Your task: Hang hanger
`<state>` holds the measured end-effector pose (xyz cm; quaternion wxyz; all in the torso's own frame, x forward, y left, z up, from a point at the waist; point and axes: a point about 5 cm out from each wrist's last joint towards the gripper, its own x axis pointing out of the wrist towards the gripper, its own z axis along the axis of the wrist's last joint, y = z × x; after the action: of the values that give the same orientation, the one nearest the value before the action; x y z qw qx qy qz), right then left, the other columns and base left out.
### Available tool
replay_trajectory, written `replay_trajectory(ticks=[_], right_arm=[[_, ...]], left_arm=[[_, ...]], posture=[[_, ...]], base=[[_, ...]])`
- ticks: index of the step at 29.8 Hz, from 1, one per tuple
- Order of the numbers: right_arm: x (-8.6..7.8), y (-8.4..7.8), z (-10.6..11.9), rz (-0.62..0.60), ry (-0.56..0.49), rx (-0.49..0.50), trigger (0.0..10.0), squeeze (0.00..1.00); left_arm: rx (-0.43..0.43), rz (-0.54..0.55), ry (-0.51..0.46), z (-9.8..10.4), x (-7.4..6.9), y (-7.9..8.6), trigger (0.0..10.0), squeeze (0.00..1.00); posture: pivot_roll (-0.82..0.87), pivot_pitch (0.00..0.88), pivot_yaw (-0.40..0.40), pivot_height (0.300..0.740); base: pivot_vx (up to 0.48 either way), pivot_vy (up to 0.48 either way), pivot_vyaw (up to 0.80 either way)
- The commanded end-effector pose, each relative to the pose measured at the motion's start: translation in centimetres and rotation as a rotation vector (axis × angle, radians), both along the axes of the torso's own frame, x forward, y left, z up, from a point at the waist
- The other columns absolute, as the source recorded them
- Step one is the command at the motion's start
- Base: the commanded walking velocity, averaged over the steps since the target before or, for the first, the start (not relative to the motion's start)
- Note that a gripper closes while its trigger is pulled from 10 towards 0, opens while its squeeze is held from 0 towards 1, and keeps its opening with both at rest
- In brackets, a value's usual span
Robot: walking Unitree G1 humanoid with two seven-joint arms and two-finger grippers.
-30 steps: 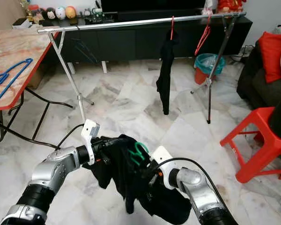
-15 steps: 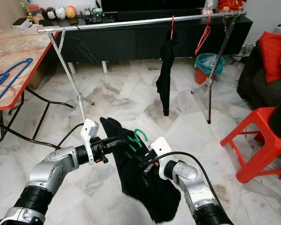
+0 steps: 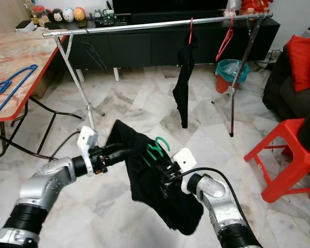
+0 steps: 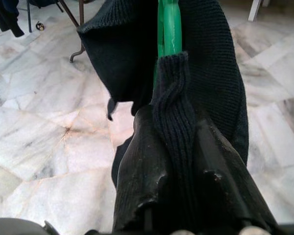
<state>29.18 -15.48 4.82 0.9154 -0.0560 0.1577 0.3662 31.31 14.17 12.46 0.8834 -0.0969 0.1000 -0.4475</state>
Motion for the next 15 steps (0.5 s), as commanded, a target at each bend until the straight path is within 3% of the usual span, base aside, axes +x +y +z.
replay_trajectory(ticks=[1, 3, 4, 12, 15], right_arm=[[0.3, -0.3, 0.7, -0.001, -0.045, 0.021, 10.0, 0.00], [0.2, -0.8, 0.5, 0.000, -0.030, 0.014, 10.0, 0.00], [0.1, -1.2, 0.5, -0.002, -0.025, 0.009, 10.0, 0.00], [-0.8, -2.9, 0.8, 0.115, 0.012, -0.012, 10.0, 0.00], [-1.1, -4.3, 1.1, 0.151, 0.034, -0.039, 10.0, 0.00]], left_arm=[[0.013, 0.045, -0.010, -0.1, 0.1, 0.7, 10.0, 1.00], [0.058, 0.083, -0.022, -0.4, 0.4, 1.1, 10.0, 0.96], [0.093, 0.094, -0.030, -0.6, 0.5, 1.3, 10.0, 0.00], [0.226, 0.013, -0.019, -2.2, -0.5, 1.8, 10.0, 0.00], [0.280, 0.000, -0.022, -2.7, -0.7, 2.4, 10.0, 0.00]], posture=[[0.01, 0.009, 0.049, 0.740], [0.01, 0.005, 0.049, 0.740], [0.01, 0.004, 0.049, 0.740], [0.01, 0.017, 0.047, 0.740], [0.01, 0.023, 0.046, 0.740]], base=[[0.000, 0.000, 0.00], [0.000, 0.000, 0.00], [0.000, 0.000, 0.00], [0.000, 0.000, 0.00], [0.000, 0.000, 0.00]])
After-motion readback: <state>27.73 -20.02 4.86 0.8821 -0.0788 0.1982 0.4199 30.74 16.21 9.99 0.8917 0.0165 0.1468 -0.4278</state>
